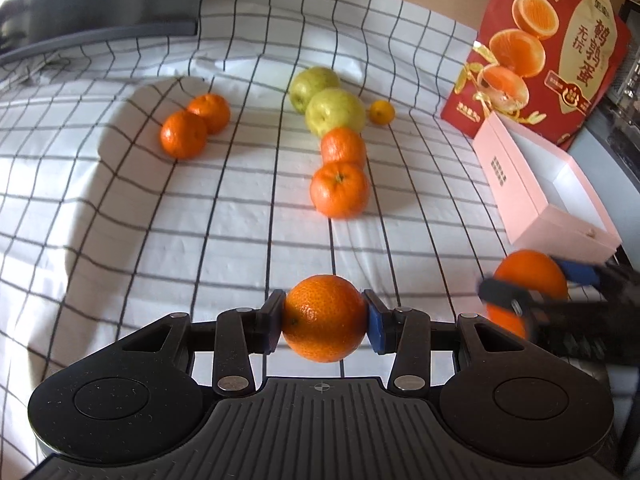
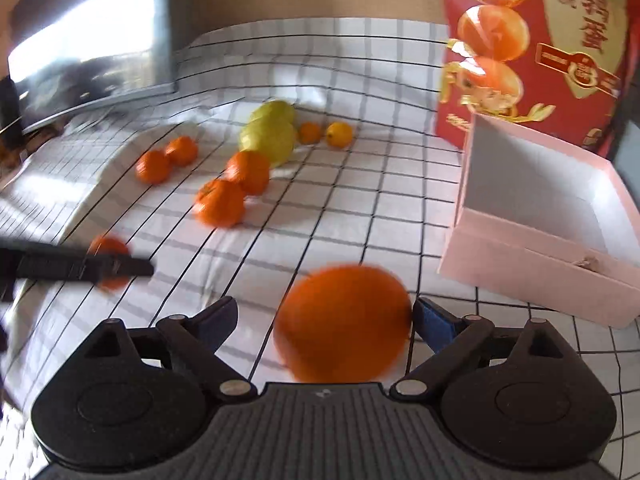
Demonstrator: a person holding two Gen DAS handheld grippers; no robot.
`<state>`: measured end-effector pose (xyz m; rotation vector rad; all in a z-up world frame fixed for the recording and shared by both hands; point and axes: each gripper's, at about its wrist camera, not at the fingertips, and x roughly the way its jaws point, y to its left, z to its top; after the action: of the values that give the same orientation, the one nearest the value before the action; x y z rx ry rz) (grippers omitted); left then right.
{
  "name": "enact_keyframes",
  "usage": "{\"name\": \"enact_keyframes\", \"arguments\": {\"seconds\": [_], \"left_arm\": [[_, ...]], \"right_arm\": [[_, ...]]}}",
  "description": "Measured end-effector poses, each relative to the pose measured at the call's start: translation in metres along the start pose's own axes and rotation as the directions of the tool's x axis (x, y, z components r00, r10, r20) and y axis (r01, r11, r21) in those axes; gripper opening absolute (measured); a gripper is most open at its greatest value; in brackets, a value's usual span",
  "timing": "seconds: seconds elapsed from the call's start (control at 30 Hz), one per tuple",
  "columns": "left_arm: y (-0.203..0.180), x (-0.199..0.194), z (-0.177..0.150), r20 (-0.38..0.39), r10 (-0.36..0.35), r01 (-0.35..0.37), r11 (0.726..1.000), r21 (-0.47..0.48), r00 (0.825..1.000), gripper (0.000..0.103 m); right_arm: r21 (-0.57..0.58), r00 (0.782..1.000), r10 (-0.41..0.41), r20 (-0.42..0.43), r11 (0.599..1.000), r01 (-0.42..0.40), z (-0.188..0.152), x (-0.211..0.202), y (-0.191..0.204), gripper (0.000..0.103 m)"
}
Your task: Organize fruits
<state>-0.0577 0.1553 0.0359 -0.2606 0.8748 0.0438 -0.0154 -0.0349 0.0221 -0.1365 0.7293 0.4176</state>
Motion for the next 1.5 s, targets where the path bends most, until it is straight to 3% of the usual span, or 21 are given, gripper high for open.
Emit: {"name": "enact_keyframes", "arguments": {"seconds": [0.13, 0.27, 0.47, 0.63, 0.8, 1.0, 1.1, 1.2, 1.37, 1.5], "left_arm": [[-0.002, -0.001, -0.008, -0.028, -0.030, 0.031, 0.999, 0.016, 0.999, 0.046], [-0.008, -0.002, -0.012, -0.041, -0.065, 0.066, 0.997, 0.043, 0.997, 0.046], [-0.025, 0.004, -0.014, -0.090, -0.105, 0.115, 0.987, 0.109, 0.990, 0.046], [-0.045, 0.010, -0.017, -0.121, -0.168, 0.187, 0.969, 0.164, 0.978, 0.046], [-0.070, 0.019, -0.018, -0.139, -0.230, 0.254, 0.948, 0.192, 0.963, 0.046], [-0.101, 0.030, -0.009, -0.141, -0.254, 0.280, 0.935, 0.217, 0.957, 0.046], [-0.119, 0.035, 0.010, -0.129, -0.294, 0.317, 0.923, 0.218, 0.947, 0.046], [-0.141, 0.037, 0.048, -0.075, -0.358, 0.365, 0.906, 0.216, 0.931, 0.046], [-0.182, 0.039, 0.131, 0.045, -0.420, 0.395, 0.881, 0.261, 0.907, 0.046], [-0.214, 0.063, 0.186, 0.046, -0.447, 0.423, 0.870, 0.252, 0.893, 0.047]], "right_arm": [[0.033, 0.996, -0.067, -0.062, 0.997, 0.069, 0.002, 0.022, -0.002, 0.095], [0.045, 0.994, -0.037, -0.108, 0.998, 0.042, -0.015, 0.023, -0.012, 0.089], [0.056, 0.997, -0.028, -0.073, 0.998, 0.032, -0.023, 0.015, -0.022, 0.075], [0.041, 0.998, -0.024, -0.061, 0.999, 0.027, -0.027, 0.007, -0.022, 0.074], [0.109, 0.997, 0.023, -0.076, 0.994, -0.014, -0.033, -0.007, -0.039, 0.073], [0.155, 0.996, -0.039, -0.085, 0.987, 0.052, -0.041, -0.023, -0.074, 0.073], [0.176, 0.996, -0.066, -0.059, 0.981, 0.075, -0.038, -0.036, -0.096, 0.073], [0.162, 0.996, -0.089, -0.008, 0.983, 0.089, -0.024, -0.050, -0.114, 0.073], [0.116, 0.985, -0.129, 0.115, 0.986, 0.116, 0.029, -0.064, -0.144, 0.073], [0.079, 0.974, -0.159, 0.160, 0.986, 0.148, 0.068, -0.051, -0.168, 0.073]]}}
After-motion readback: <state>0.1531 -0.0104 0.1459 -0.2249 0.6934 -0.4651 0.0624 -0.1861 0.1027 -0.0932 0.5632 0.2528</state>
